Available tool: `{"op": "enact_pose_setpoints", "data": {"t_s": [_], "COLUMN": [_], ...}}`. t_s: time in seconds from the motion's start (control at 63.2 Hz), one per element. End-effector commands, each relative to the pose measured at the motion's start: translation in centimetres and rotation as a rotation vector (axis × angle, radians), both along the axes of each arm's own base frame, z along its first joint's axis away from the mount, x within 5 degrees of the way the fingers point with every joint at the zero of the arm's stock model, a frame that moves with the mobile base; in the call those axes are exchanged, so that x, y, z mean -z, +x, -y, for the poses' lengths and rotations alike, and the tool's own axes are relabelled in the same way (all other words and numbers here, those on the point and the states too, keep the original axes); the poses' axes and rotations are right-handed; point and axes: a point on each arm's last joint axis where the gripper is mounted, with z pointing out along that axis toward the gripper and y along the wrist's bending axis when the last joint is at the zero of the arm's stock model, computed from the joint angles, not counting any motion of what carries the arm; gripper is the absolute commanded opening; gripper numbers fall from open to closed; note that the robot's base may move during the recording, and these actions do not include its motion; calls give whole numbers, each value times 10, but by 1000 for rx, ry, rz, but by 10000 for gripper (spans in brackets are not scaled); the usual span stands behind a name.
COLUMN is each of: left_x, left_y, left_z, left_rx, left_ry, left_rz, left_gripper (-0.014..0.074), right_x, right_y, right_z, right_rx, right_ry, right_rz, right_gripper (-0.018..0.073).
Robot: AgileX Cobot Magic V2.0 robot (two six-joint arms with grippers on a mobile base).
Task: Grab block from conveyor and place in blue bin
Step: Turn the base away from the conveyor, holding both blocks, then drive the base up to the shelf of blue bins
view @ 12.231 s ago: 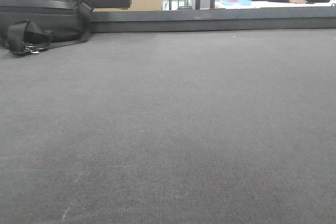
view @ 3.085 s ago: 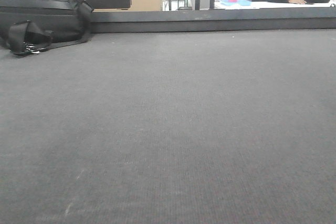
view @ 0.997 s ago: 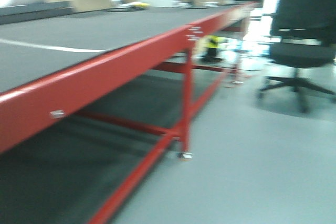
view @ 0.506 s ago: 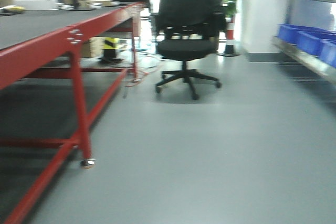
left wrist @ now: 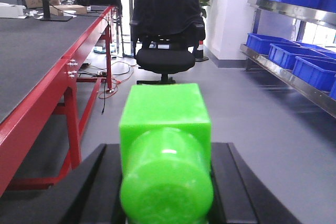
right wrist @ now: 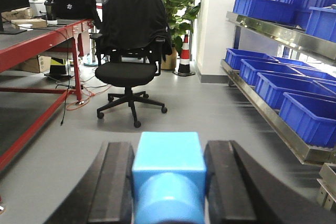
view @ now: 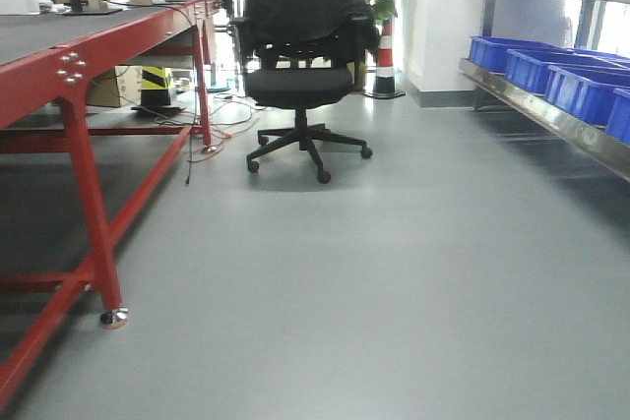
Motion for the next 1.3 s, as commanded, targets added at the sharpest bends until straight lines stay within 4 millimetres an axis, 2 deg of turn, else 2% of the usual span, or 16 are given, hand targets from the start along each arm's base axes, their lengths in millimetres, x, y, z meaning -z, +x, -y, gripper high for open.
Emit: {"op": "enact_pose_setpoints", "data": {"t_s": [0.0,1.282], "left_x": [-2,-2], "left_y": [-1,-1], "left_z": [-1,-1], "left_rx": [-8,-8], "left_ry": [-5,-5], "left_rz": [16,16], "left_gripper": [-111,-111], "right_x": [-4,-4], "right_y": [-1,-2], "right_z": [1,1], "right_rx": [6,6], "right_ry": [-10,-9], "right_rz": [28,32], "right_gripper": [-167,-167]}}
